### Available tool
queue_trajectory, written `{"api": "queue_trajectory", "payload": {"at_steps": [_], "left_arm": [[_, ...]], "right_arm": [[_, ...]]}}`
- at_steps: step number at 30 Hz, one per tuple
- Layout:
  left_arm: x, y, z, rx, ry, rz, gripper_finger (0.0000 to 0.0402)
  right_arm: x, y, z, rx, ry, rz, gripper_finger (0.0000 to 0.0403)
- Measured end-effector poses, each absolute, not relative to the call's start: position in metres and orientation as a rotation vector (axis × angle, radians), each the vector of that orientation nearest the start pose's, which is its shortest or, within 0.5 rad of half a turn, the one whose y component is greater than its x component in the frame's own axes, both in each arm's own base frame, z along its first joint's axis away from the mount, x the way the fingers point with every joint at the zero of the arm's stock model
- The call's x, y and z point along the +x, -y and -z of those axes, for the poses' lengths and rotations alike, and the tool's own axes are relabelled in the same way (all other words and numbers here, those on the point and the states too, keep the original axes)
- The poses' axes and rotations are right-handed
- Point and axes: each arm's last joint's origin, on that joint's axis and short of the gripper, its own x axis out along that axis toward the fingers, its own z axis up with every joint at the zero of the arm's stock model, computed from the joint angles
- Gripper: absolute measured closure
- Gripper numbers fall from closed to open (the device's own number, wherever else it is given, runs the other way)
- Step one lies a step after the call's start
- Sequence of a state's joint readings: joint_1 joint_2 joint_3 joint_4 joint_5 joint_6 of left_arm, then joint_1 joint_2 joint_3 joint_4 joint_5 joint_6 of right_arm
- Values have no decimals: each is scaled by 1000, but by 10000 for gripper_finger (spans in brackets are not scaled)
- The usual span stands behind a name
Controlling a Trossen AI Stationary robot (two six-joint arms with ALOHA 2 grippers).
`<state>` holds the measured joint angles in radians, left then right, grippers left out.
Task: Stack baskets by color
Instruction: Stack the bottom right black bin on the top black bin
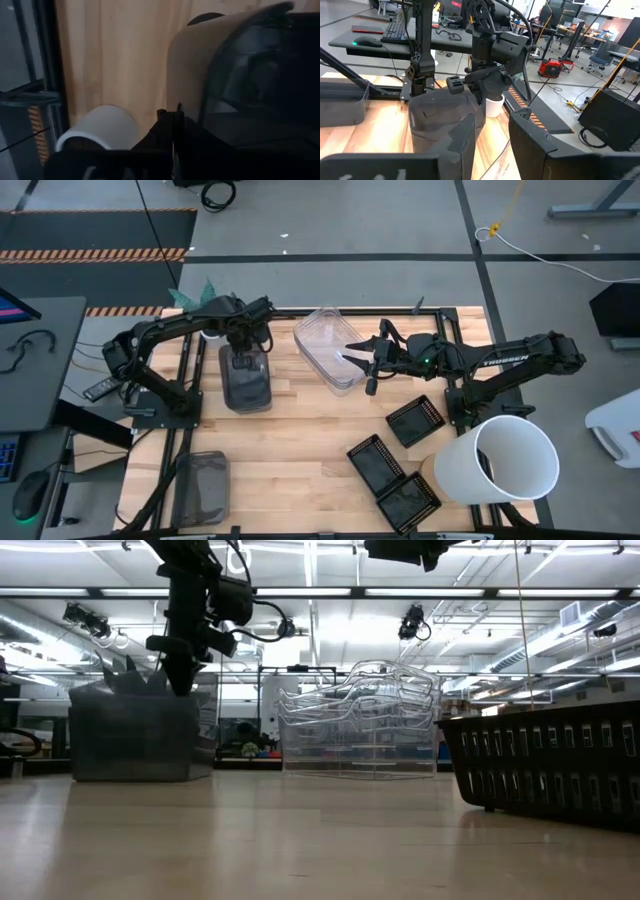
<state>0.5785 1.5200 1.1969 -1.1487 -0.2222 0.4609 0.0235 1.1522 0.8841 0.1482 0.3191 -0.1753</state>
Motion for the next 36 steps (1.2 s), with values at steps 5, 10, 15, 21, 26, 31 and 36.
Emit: {"api": "queue_trajectory", "payload": {"at_steps": [5,10,15,21,26,31,36], "left_arm": [[217,-150,-250,8,-1570,-194,396],[216,-147,-249,-33,-1581,-146,396],[217,-146,-248,-62,-1564,-113,396],[222,-148,-238,-80,-1598,-92,394],[229,-150,-224,-99,-1649,-64,393],[234,-153,-214,-121,-1680,-70,373],[234,-154,-212,-105,-1696,-84,306]], "right_arm": [[260,3,-326,-194,-144,285,280],[260,3,-326,-194,-144,284,280],[260,3,-326,-194,-144,279,280],[260,3,-326,-194,-144,277,280],[260,3,-326,-194,-144,275,280],[260,3,-326,-194,-144,275,280],[260,3,-326,-194,-144,275,280]]}}
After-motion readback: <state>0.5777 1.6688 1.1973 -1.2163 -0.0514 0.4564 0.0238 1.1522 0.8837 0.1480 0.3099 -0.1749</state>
